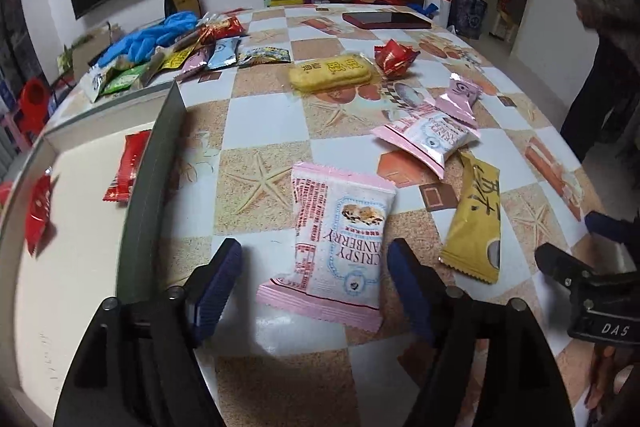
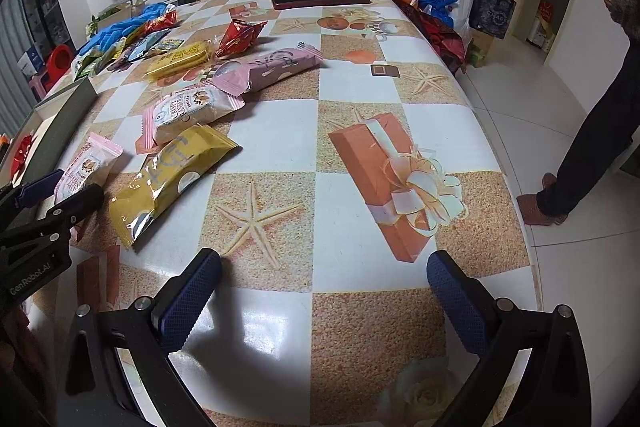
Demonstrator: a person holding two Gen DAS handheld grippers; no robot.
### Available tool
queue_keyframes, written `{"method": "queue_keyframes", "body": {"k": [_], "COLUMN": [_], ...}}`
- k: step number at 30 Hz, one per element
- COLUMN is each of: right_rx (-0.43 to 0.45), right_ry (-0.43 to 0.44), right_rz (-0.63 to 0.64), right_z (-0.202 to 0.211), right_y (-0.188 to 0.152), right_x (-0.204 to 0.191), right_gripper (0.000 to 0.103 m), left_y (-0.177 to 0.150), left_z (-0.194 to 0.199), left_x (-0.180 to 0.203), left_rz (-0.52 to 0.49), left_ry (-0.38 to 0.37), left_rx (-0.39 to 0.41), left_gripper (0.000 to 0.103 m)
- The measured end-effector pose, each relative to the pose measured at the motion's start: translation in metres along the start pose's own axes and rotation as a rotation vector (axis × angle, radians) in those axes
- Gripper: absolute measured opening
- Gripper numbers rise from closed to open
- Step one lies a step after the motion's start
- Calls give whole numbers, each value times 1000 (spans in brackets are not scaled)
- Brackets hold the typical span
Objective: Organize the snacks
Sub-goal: 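Move the left tool toward the pink Crispy Cranberry packet while the right tool withdraws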
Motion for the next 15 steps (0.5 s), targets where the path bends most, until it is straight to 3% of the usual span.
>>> {"method": "queue_keyframes", "body": {"k": [4, 7, 15], "right_rx": [0, 0, -2], "right_ry": [0, 0, -8], "right_rz": [0, 0, 1], "right_z": [0, 0, -1], "right_y": [0, 1, 1], "right_x": [0, 0, 0], "right_gripper": [103, 103, 103], "left_y": [-4, -7, -7], "left_z": [-1, -6, -6], "left_x": [9, 14, 15], "left_rz": [-36, -62, -68], "left_ry": [-20, -31, -37], "left_rx": [-14, -47, -52], "left_gripper": [88, 103, 103]}}
Point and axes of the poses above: each gripper's, at about its wrist camera, not at the fingertips, and z roughly against the way its jaws point, x to its right, y to its top, the point moved 9 cm from there along -z, roughly the way its jaws point, and after that the axes turned 12 degrees about z, right-handed, at the moved point
